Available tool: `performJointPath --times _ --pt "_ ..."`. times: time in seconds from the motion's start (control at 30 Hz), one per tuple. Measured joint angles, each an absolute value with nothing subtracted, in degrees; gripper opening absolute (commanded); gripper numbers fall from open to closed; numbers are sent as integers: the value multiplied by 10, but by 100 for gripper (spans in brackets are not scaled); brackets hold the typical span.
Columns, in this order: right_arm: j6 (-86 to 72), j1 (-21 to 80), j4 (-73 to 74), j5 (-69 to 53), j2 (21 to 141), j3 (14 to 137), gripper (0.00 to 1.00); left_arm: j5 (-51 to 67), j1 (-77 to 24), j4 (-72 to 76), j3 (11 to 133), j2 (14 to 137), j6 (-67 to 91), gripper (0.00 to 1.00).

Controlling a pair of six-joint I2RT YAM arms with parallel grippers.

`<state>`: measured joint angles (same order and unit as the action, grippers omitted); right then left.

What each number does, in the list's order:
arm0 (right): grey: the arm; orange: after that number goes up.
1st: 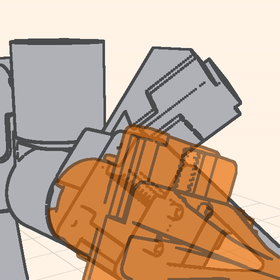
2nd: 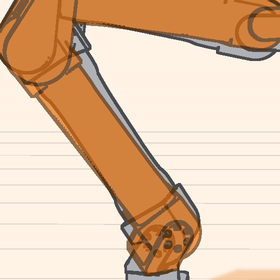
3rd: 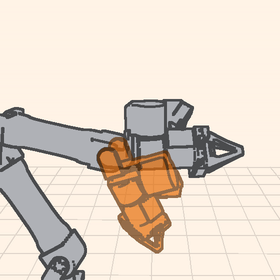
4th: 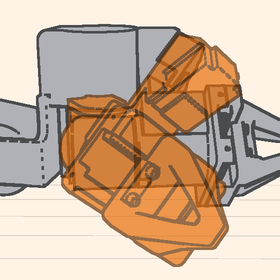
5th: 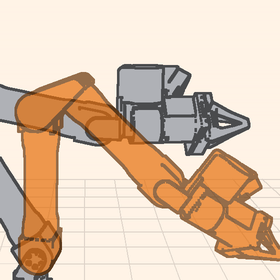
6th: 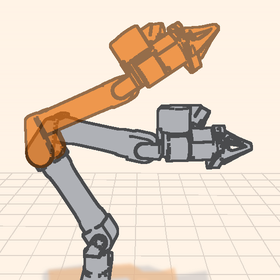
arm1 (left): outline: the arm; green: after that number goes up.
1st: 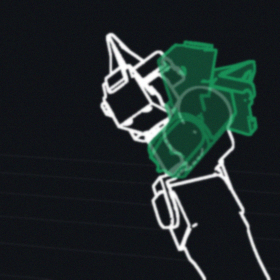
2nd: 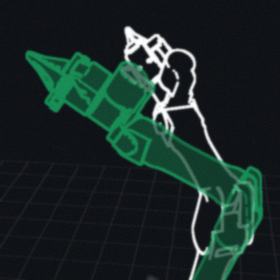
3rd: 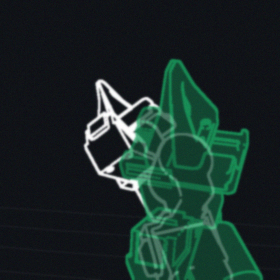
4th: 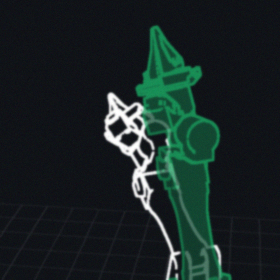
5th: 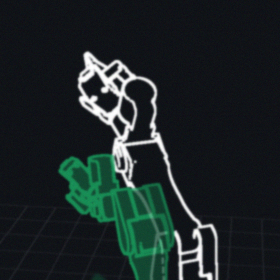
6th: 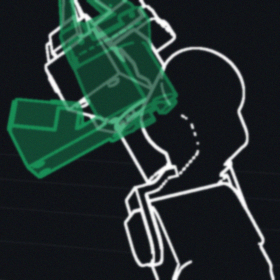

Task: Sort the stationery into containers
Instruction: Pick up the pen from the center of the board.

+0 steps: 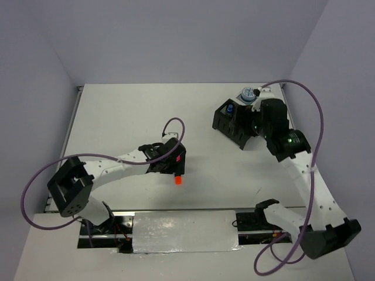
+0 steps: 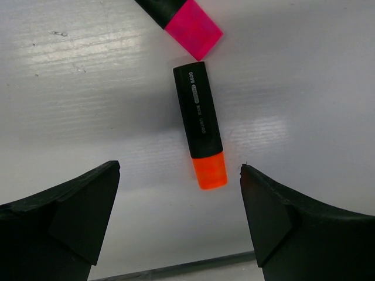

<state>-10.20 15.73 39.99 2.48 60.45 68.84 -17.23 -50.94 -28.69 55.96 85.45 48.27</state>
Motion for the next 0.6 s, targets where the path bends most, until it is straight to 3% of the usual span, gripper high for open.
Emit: performJointPath --times 0.53,0.6 --pt "-146 243 369 -24 503 543 100 -217 -509 -295 650 1034 560 76" --pt "-147 243 368 -24 494 543 100 -223 -509 -297 654 1039 564 66"
